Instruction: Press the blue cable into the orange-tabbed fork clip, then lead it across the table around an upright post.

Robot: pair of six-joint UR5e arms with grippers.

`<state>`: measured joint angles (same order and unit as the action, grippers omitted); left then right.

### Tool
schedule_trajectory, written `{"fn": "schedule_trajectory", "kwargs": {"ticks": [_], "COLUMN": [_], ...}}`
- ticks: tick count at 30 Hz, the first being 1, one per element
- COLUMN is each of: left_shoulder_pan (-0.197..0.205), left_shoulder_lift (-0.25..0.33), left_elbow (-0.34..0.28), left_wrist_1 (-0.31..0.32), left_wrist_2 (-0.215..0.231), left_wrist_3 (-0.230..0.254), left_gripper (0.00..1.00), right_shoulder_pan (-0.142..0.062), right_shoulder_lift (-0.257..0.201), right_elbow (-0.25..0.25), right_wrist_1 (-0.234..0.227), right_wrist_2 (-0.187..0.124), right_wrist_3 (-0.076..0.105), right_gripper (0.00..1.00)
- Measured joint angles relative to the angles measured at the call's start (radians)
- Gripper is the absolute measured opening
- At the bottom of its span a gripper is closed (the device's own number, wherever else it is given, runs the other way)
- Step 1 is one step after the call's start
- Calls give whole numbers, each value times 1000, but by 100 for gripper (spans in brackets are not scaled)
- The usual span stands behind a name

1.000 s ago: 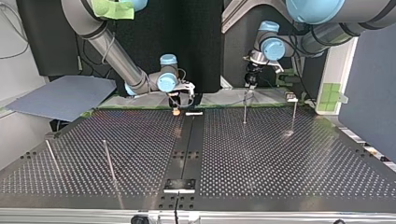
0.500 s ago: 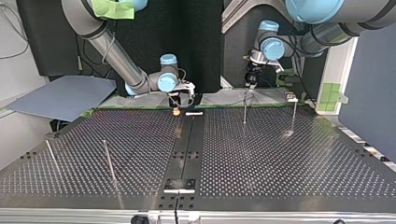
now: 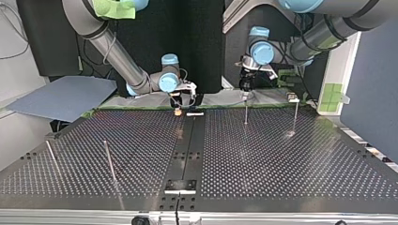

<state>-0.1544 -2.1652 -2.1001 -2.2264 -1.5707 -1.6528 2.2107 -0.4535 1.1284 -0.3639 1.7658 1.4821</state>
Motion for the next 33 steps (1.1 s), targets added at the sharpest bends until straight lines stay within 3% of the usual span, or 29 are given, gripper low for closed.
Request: {"fn": "schedule_trajectory", "kwargs": {"ticks": [9, 16, 28, 33], "left_shoulder_pan": [-87, -152, -167, -170], "left_shoulder_lift": [-2, -5, -91, -113], "left_elbow": [34, 50, 140, 182], "left_wrist_1": [0, -3, -27, -38], "left_wrist_2": [-87, -157, -276, -303], "left_wrist_3": [-81, -98, -88, -86], "left_gripper": [100, 100, 100, 100], "right_shoulder_pan": [2, 4, 7, 13], "right_shoulder_lift": [0, 0, 0, 0], "right_elbow": [0, 0, 0, 0], "right_wrist_1": [0, 0, 1, 3], "right_wrist_2": [0, 0, -1, -2], "right_wrist_3": [0, 0, 0, -1], "right_gripper": [0, 0, 0, 0]}}
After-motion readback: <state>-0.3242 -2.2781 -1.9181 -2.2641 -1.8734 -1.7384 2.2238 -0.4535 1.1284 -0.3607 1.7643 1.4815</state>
